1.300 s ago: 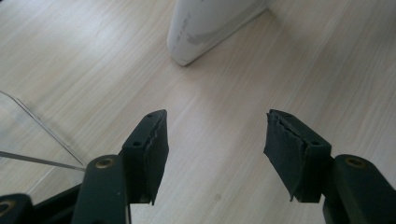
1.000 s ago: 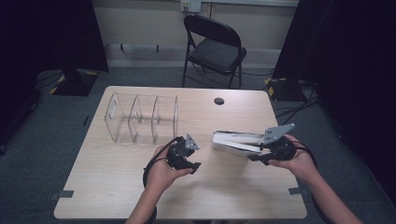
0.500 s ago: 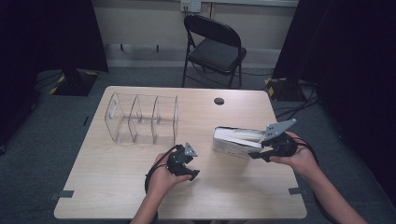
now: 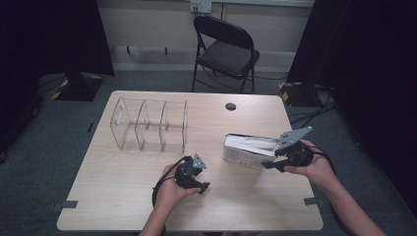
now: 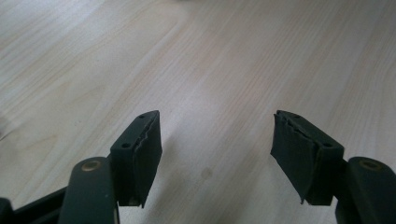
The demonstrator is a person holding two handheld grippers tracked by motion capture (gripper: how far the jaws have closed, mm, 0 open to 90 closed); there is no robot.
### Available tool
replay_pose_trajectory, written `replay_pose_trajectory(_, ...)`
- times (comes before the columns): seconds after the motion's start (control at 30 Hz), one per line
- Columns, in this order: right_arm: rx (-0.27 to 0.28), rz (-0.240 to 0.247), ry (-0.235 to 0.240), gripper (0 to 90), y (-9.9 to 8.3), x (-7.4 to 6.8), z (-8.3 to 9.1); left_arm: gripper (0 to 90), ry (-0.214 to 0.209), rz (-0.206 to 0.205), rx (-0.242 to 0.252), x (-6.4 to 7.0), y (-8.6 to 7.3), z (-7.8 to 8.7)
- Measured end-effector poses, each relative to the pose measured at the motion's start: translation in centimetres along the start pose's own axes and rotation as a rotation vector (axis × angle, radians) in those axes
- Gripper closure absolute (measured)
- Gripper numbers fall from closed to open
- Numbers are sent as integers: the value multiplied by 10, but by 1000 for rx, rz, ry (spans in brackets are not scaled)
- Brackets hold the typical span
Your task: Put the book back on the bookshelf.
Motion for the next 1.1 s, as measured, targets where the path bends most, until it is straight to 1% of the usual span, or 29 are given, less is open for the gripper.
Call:
replay_pose_trajectory(0.13,-3,-3,16,661,0,-2,1,321,2,-1,3,1,-3,-3)
replay_pose_trajectory(0.17,-4,-6,19,662,0,-3,1,315,8,-9,6,0,-4,-3)
replay_pose_trajectory(0.23,-2,-9,23,663,0,-3,1,308,-1,-9,3,0,-6,-5)
replay_pose_trajectory(0.27,-2,-7,25,663,0,-3,1,298,11,-13,-3,-1,-8,-6)
replay_pose_trajectory(0.3,-2,-13,26,663,1,-3,1,289,14,-20,-2,-1,-10,-7)
replay_pose_trajectory(0.33,-4,-14,28,663,1,-3,1,274,10,-11,12,-1,-11,-7)
replay_pose_trajectory(0.37,-5,-14,36,666,1,-4,2,266,6,4,18,-2,-12,-7)
replay_pose_trajectory(0.4,-5,-14,36,666,1,-4,2,266,0,11,24,-2,-13,-6)
replay_pose_trajectory(0.43,-5,-17,38,670,1,-4,2,267,-5,2,25,-2,-15,-5)
replay_pose_trajectory(0.47,-4,-5,35,677,1,-3,2,263,-3,1,30,-3,-16,-5)
replay_pose_trajectory(0.5,-2,-4,35,682,2,-4,2,247,-5,-1,25,-3,-17,-5)
replay_pose_trajectory(0.57,-2,-15,37,693,2,-5,3,215,-5,-2,31,-4,-18,-5)
replay_pose_trajectory(0.6,-3,-14,30,705,3,-4,3,158,-4,-4,30,-5,-19,-5)
replay_pose_trajectory(0.67,-2,-22,28,710,3,-3,4,148,-6,-17,52,-6,-20,-6)
replay_pose_trajectory(0.7,-9,-14,9,723,3,-1,5,137,-11,-17,56,-6,-21,-6)
replay_pose_trajectory(0.73,-13,-10,3,725,4,0,5,119,-6,-19,64,-6,-22,-6)
replay_pose_trajectory(0.77,-13,-10,3,725,4,0,5,119,-4,-17,69,-6,-23,-6)
replay_pose_trajectory(0.8,-14,-16,3,726,4,0,5,95,-5,-19,67,-7,-25,-6)
replay_pose_trajectory(0.83,-20,-8,-11,729,4,1,5,61,-3,-17,70,-7,-26,-7)
replay_pose_trajectory(0.87,-23,-12,-16,732,5,1,5,33,-7,-12,83,-6,-27,-7)
replay_pose_trajectory(0.9,-27,-16,-21,733,5,1,5,10,-10,-21,86,-6,-28,-8)
replay_pose_trajectory(0.93,-26,-11,-23,736,5,2,5,0,-11,-20,89,-5,-29,-8)
replay_pose_trajectory(1.0,-28,-16,-29,739,5,3,6,0,-8,-18,92,-5,-29,-8)
replay_pose_trajectory(1.07,-29,-12,-28,743,5,3,5,0,-8,-25,103,-6,-29,-8)
replay_pose_trajectory(1.1,-30,-12,-28,744,5,3,5,0,-9,-27,119,-6,-29,-8)
Point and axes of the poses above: each handheld gripper's, and its own axes: z roughly backward along the jaws, y roughly out of its top, x roughly to its right, the point moved 7 cm from there along -z, roughly forward along the jaws, and after that the axes turned 9 degrees about -z, right-handed, at the moved point
